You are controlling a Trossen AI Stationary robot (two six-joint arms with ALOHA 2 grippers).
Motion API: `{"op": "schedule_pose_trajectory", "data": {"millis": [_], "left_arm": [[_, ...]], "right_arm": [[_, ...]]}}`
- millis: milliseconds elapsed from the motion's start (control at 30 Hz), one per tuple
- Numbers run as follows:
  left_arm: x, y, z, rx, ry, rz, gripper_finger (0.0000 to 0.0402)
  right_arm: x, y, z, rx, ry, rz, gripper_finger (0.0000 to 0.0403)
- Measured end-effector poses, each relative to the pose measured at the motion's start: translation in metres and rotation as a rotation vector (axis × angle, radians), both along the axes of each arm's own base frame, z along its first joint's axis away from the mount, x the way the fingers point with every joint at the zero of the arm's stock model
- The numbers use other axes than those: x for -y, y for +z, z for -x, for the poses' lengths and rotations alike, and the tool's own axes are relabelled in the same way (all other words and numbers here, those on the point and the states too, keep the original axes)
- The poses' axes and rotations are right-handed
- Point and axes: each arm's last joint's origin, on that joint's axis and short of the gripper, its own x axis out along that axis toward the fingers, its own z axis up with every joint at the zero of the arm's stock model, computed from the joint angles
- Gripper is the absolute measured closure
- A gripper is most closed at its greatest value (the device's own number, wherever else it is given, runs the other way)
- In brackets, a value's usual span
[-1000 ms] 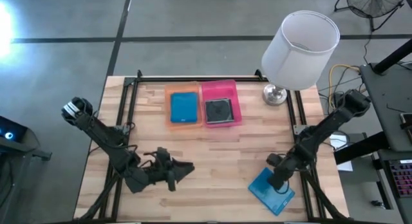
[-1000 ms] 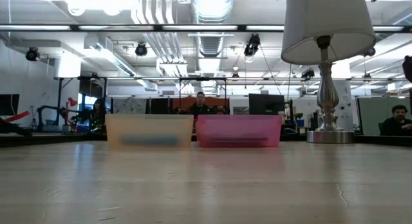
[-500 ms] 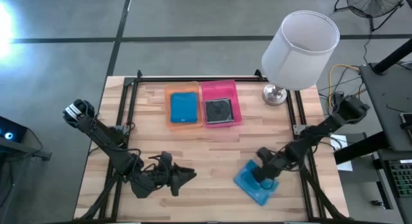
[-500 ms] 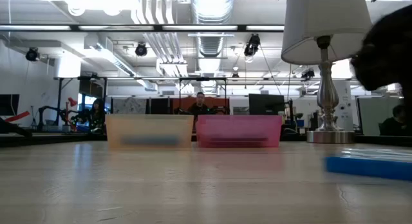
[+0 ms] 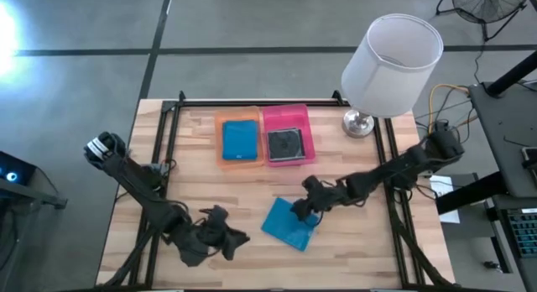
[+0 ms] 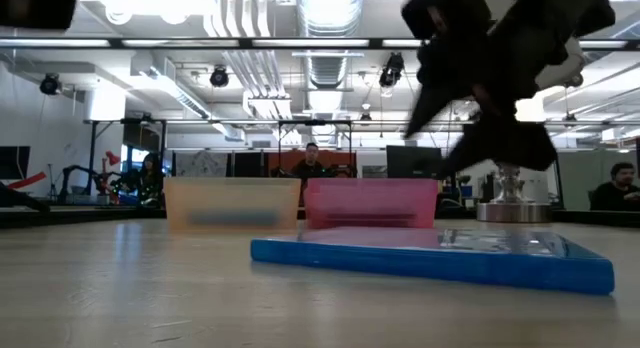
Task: Pick & place jewel cases by type
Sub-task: Put the blue CD case into the orange bin
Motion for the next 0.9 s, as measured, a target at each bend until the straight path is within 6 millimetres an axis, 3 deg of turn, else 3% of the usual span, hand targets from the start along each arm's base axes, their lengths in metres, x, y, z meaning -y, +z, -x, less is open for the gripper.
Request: {"op": "schedule_pose_trajectory", "data": {"millis": [133,233,633,900], "left_arm": [[0.005,-0.028,-0.019,-0.128,-0.072,0.078,0.0291],[0.01,-0.044,-0.037,-0.157,-0.106,0.089,0.0294],[0.021,-0.129,-0.083,-0.224,-0.07,0.189,0.0296],[0.019,-0.133,-0.095,-0.252,0.0,0.157,0.0296]], "right_arm": [[0.013,-0.001,0.005,-0.229,0.123,0.046,0.0177],[0.021,-0.013,0.003,-0.324,0.222,0.037,0.0177],[0.016,-0.044,-0.011,-0.311,0.535,-0.098,0.0177],[0.003,-0.042,-0.023,-0.225,0.556,-0.124,0.0177]]}}
